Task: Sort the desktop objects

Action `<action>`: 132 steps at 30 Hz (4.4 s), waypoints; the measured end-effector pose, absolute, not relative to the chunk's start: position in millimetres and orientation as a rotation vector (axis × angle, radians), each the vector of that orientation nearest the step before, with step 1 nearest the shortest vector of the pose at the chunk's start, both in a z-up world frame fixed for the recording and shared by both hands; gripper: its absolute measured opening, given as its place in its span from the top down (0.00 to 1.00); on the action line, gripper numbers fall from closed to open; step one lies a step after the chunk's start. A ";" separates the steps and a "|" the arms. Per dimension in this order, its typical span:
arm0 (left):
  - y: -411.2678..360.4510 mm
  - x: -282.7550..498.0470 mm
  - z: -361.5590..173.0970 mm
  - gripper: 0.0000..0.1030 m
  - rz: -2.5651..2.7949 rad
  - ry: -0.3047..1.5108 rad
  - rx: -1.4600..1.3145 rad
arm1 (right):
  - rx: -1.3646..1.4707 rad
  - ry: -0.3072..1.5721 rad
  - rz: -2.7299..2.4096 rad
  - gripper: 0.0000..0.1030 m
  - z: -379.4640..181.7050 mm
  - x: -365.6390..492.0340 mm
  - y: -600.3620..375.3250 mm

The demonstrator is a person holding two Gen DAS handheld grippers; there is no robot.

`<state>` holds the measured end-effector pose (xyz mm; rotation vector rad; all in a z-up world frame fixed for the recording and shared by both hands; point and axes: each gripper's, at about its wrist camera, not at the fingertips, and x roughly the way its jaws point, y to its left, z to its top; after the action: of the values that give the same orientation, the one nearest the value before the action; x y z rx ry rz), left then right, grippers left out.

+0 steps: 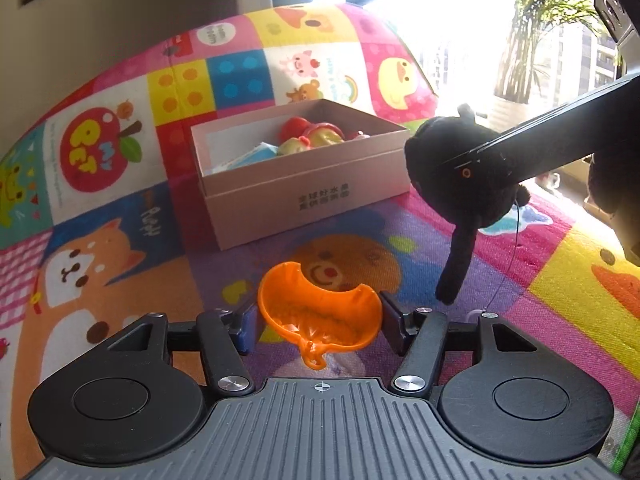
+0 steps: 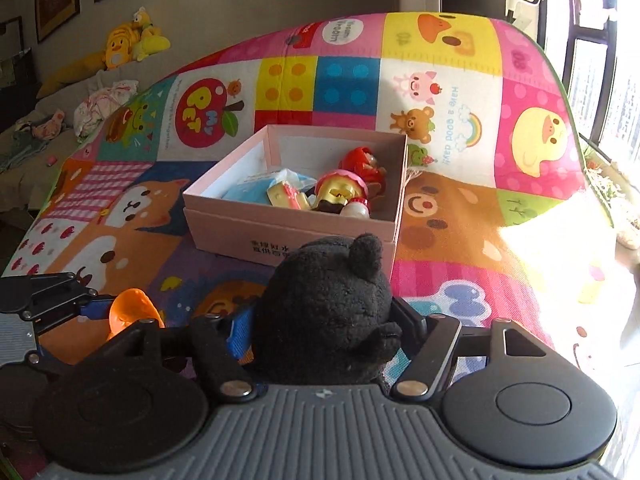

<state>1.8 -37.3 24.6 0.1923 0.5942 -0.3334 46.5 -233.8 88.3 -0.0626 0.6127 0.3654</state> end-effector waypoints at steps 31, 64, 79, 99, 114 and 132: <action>11.2 81.7 37.2 0.07 -0.156 0.398 -0.132 | -0.086 0.477 0.367 0.33 156.1 229.2 -138.1; 54.1 56.8 12.3 0.02 -0.099 0.501 -0.300 | -0.326 0.752 0.391 0.42 78.3 234.3 -98.1; 51.8 57.2 10.5 0.01 -0.107 0.508 -0.292 | -0.274 0.866 0.533 0.94 73.9 194.4 -106.1; 41.9 60.7 5.1 0.00 -0.144 0.562 -0.244 | -0.060 0.648 0.390 0.00 63.9 80.3 -197.5; 26.0 34.8 -3.8 0.00 0.029 0.688 0.013 | -0.067 0.758 0.191 0.00 -6.0 67.2 -188.5; 26.7 36.8 -5.4 0.00 0.025 0.690 -0.010 | -0.074 0.694 0.198 0.00 -11.3 57.8 -190.6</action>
<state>36.8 26.7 -5.4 -0.0098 0.6898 0.0252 57.8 -190.6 -11.3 -0.0744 0.6942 0.1980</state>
